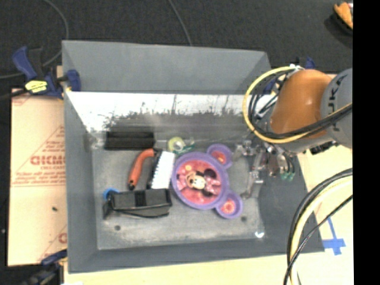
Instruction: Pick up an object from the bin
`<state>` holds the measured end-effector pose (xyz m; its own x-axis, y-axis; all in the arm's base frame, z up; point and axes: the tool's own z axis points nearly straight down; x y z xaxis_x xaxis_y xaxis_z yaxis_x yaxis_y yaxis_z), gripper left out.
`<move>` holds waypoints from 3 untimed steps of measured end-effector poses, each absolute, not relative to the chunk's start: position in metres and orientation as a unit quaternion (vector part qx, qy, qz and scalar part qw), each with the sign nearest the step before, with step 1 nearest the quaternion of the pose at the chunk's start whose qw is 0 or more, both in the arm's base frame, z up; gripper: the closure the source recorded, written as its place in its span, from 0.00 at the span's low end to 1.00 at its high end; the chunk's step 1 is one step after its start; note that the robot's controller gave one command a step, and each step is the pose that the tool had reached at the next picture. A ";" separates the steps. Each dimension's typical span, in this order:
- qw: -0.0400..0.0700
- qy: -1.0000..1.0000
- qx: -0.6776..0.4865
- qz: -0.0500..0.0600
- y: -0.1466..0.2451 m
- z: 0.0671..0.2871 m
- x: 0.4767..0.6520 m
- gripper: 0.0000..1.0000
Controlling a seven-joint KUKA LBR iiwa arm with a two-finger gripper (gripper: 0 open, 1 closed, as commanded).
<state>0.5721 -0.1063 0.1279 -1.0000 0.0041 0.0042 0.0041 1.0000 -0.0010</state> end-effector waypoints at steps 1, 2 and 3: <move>-0.002 -1.000 0.000 0.001 -0.106 0.133 0.574 0.00; 0.001 -1.000 -0.023 0.000 -0.062 0.071 0.521 0.00; -0.004 -1.000 -0.018 0.002 -0.072 0.131 0.533 0.00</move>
Offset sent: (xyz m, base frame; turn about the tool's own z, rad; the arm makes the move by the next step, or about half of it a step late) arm -0.0521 0.0454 -0.0579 0.0443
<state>0.5326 -0.0716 0.1306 -0.9993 0.0361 -0.0073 0.0361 0.9993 -0.0038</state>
